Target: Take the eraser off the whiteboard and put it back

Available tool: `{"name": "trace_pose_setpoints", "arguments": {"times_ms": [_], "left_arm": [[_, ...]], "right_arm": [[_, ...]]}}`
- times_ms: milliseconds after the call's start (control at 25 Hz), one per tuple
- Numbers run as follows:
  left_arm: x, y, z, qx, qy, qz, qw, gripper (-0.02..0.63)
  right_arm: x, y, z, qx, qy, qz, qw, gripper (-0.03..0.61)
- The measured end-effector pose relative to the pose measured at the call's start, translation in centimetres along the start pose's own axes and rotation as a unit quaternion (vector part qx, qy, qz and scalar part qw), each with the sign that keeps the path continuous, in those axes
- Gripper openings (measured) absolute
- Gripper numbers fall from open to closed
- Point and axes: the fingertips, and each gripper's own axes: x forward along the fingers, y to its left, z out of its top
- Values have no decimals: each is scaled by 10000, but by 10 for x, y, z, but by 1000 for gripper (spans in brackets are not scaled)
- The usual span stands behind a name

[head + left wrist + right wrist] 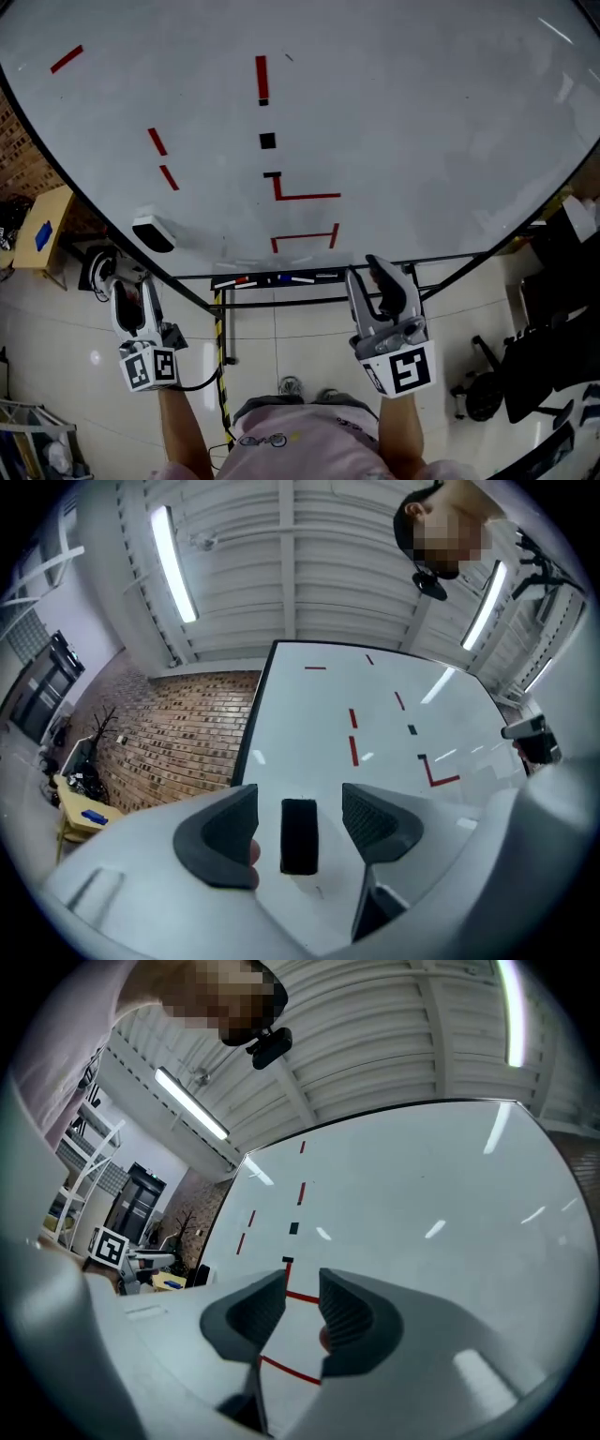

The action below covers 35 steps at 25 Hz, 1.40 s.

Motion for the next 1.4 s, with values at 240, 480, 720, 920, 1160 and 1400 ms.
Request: {"name": "trace_pose_setpoints", "arguments": {"times_ms": [240,480,720,920,1160,1400], "left_arm": [[-57,-53,37,-201,-132,7,9997,291],[-127,-103,69,147,-180,142,9996,290],[-163,-130,90,365,-312,-52,9988,259],[-179,-145,105,142,-357,-260,9989,259],[-210,-148,117,-199,-367,-582,9974,259],[-248,-157,136,-374,-430,-804,9951,259]], "right_arm": [[-60,-33,5,153,14,-74,9999,101],[-106,-48,10,180,6,239,9996,101],[-149,-57,28,441,-128,190,9988,101],[-178,-52,28,513,-46,28,9987,101],[-215,-29,33,625,81,-200,9978,101],[-255,-10,42,654,81,-243,9975,98]]}}
